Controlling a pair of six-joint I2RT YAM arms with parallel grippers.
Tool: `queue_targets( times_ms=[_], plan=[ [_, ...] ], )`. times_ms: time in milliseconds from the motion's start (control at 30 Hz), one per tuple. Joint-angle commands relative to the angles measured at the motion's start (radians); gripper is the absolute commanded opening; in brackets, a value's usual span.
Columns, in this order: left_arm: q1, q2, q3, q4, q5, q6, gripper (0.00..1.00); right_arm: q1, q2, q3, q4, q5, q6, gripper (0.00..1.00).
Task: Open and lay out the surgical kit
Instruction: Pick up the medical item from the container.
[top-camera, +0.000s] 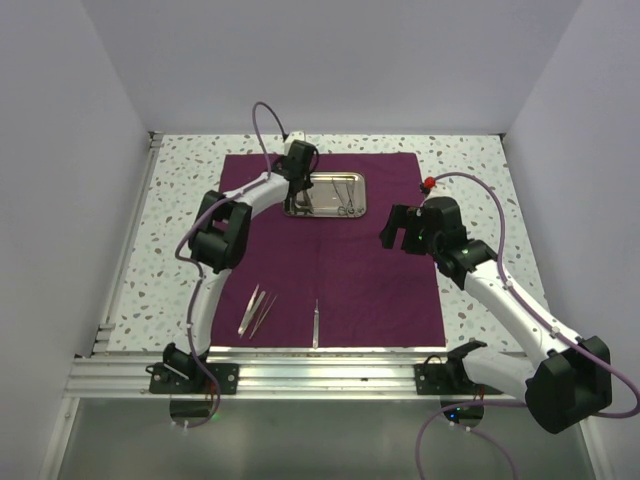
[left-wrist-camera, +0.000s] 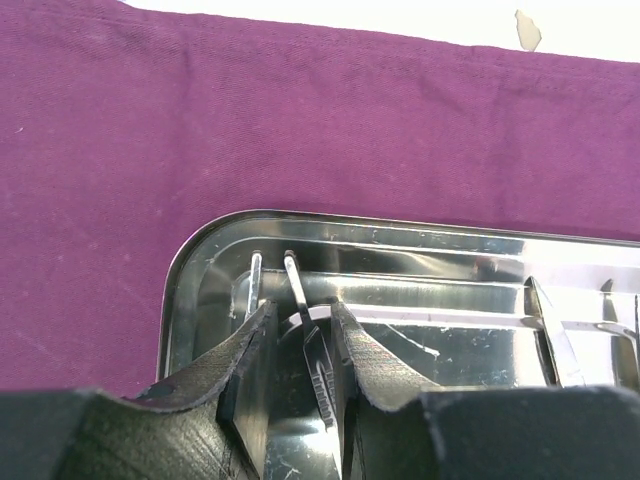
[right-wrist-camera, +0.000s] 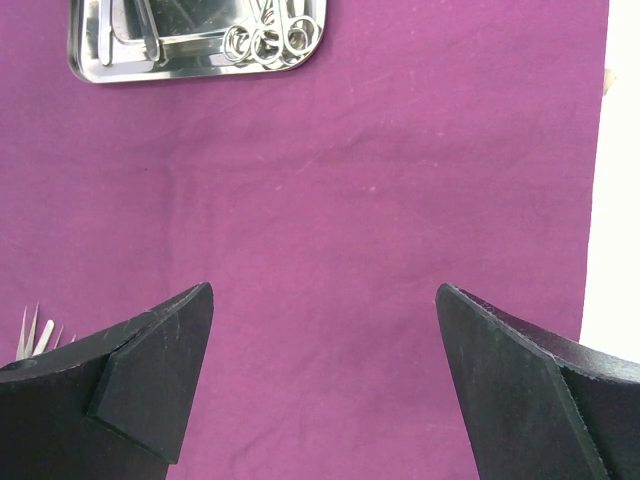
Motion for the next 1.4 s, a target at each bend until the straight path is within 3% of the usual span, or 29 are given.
queue_targets(
  times_ms=[0,167,433,533,667,933,1367],
  plan=[
    [0.001,-0.011,0.005,-0.013,-0.009,-0.004,0.32,0.003,-0.015,0.010,0.019,-0.001,0.003,0.97],
    [0.001,0.074,0.123,-0.073,0.028,-0.001,0.31,0.003,-0.015,0.010,0.017,0.001,0.002,0.98],
    [0.001,0.131,0.142,-0.076,0.044,-0.007,0.24,0.003,-0.015,0.010,0.017,-0.001,0.003,0.98],
    [0.003,0.134,0.145,-0.080,0.042,-0.004,0.17,0.005,-0.018,0.012,0.017,-0.001,0.003,0.97],
    [0.004,0.142,0.158,-0.089,0.045,-0.002,0.00,0.003,-0.023,0.012,0.016,0.001,0.003,0.98],
    [0.001,0.131,0.157,-0.072,0.062,0.016,0.00,0.003,-0.027,0.013,0.014,-0.004,0.003,0.98],
    [-0.002,-0.069,0.238,-0.139,0.041,0.061,0.00,0.002,-0.035,0.009,0.014,0.008,0.001,0.98]
  ],
)
